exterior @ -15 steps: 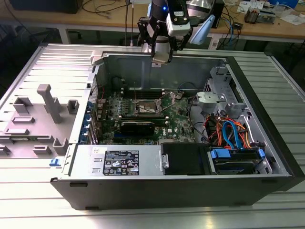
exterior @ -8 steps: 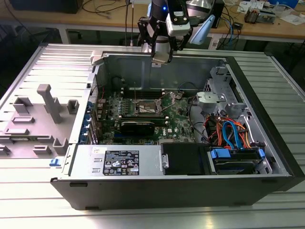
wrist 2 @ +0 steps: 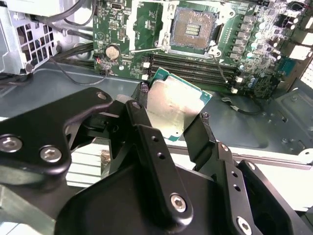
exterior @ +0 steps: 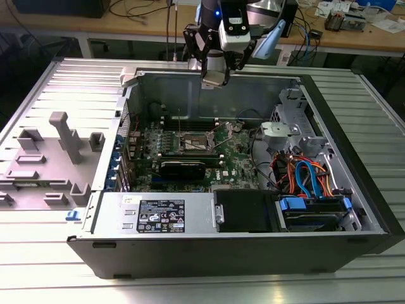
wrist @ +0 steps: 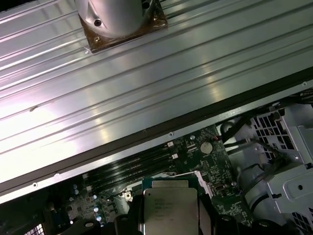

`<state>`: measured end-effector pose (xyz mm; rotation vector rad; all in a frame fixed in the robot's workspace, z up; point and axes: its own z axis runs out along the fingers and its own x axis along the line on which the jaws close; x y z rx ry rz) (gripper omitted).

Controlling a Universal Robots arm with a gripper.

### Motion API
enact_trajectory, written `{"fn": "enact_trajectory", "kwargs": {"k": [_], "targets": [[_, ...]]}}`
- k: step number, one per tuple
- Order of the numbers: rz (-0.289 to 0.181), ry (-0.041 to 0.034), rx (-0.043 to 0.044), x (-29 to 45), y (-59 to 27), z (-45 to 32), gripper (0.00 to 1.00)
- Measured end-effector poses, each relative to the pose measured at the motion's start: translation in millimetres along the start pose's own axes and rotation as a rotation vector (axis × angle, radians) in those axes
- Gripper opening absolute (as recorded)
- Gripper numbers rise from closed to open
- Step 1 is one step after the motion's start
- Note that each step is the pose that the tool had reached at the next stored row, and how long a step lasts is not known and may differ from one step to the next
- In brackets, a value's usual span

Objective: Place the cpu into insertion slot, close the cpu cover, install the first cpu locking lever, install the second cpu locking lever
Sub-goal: 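Place the cpu into insertion slot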

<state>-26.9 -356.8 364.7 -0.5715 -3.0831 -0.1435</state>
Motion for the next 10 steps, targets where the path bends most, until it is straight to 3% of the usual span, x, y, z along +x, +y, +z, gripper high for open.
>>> {"fn": "enact_trajectory", "kwargs": {"k": [8, 10], "targets": [[0.14, -0.012, -0.0022, -0.1, -0.3, 3.6, 0.54], [0.155, -0.0126, -0.0021, -0.1, -0.4, 3.8, 0.54]]}}
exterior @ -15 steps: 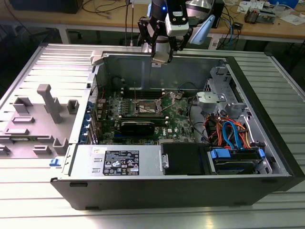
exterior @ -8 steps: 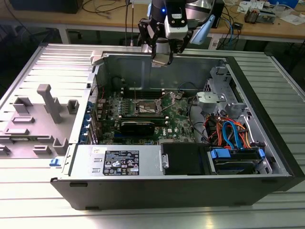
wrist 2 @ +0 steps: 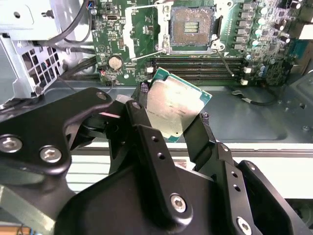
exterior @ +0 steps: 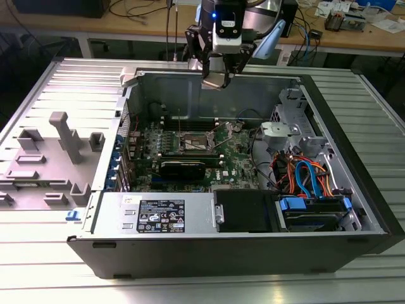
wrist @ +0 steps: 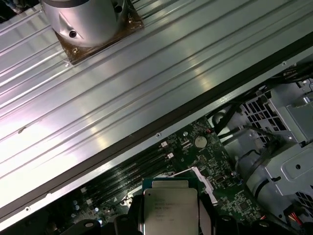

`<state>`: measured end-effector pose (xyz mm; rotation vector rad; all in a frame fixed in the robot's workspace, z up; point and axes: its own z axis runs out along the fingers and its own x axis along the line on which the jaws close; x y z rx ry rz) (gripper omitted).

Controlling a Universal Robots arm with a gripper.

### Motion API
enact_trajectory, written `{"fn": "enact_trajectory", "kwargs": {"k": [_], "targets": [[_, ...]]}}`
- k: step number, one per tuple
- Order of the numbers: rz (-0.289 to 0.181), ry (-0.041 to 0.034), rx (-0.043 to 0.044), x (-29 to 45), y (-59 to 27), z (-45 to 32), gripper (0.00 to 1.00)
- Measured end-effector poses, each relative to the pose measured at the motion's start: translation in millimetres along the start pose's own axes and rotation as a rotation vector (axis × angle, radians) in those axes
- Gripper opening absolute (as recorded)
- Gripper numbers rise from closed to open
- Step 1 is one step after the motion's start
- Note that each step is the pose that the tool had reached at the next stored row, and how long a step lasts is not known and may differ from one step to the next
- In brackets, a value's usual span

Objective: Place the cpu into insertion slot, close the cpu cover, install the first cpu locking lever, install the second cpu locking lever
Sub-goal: 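Place the cpu into insertion slot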

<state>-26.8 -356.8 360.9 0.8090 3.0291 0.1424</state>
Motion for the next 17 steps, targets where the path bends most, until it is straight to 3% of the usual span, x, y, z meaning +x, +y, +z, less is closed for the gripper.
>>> {"fn": "enact_trajectory", "kwargs": {"k": [15, 17], "targets": [[0.005, -0.0007, 0.0001, 0.0, -0.1, 0.1, 0.54], [0.028, -0.0027, -0.0004, 0.0, -0.1, 0.5, 0.54]]}}
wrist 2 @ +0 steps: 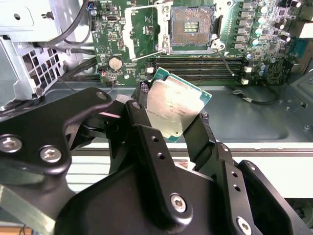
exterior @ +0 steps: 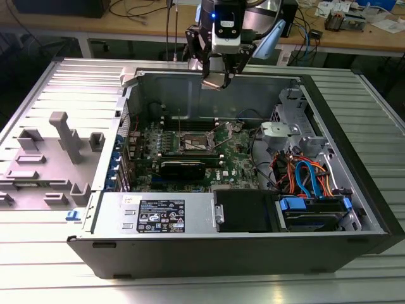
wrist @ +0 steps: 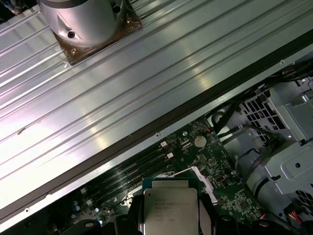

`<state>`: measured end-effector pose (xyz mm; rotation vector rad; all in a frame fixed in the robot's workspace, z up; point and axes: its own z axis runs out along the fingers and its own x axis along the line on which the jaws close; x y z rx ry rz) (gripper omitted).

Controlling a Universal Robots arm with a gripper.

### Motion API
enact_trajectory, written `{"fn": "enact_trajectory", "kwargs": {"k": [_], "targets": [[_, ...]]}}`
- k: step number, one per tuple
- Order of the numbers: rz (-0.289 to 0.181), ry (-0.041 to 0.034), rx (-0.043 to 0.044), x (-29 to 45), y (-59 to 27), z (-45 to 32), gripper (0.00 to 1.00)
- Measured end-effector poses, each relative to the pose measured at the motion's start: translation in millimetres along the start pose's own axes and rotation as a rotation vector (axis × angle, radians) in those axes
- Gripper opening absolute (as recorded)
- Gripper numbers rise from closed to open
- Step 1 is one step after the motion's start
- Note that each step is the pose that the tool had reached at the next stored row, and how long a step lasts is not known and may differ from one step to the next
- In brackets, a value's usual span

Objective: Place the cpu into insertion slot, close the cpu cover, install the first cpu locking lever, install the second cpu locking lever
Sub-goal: 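Place the cpu into insertion slot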

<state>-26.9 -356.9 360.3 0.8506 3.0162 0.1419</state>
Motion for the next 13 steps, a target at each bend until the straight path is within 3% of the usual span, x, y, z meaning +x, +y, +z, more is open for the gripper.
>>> {"fn": "enact_trajectory", "kwargs": {"k": [4, 13], "targets": [[0.085, -0.0076, -0.0017, -0.1, -0.2, 2.2, 0.54], [0.19, -0.0159, -0.0025, -0.2, -0.6, 6.1, 0.54]]}}
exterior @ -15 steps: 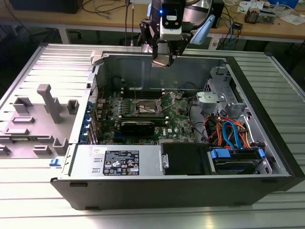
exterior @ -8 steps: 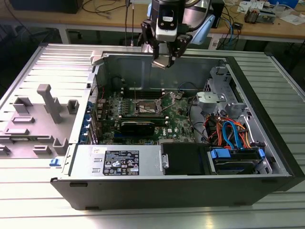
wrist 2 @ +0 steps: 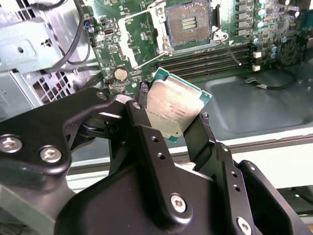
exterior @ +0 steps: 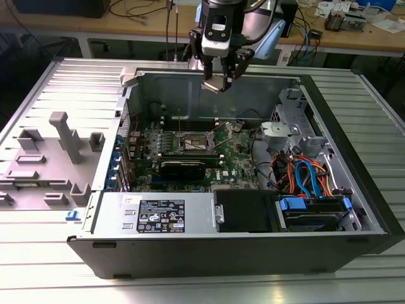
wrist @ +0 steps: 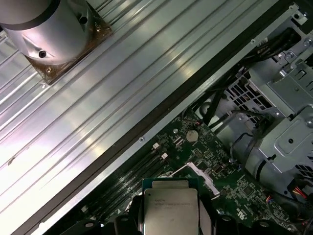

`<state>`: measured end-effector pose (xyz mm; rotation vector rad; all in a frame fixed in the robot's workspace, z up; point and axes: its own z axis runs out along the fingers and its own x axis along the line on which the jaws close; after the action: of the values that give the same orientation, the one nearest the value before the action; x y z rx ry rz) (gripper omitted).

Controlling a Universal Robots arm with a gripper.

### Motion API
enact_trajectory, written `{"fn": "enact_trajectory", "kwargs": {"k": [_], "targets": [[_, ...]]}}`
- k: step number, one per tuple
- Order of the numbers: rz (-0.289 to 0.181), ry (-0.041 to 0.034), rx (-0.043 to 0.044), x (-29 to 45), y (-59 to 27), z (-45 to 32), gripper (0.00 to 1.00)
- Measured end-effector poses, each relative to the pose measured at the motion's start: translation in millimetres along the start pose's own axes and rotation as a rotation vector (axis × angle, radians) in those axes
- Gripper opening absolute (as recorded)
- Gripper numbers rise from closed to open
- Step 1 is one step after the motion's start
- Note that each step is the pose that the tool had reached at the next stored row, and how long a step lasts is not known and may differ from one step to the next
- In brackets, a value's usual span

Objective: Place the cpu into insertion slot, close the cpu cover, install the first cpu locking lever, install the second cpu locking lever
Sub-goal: 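Place the cpu into insertion slot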

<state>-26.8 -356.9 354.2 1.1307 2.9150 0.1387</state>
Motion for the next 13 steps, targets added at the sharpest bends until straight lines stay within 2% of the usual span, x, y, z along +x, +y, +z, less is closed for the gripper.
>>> {"fn": "enact_trajectory", "kwargs": {"k": [3, 13], "targets": [[0.013, -0.0011, 0.0001, 0.0, -0.1, 0.3, 0.54], [0.014, -0.0011, -0.0002, 0.0, 0.0, 0.4, 0.54]]}}
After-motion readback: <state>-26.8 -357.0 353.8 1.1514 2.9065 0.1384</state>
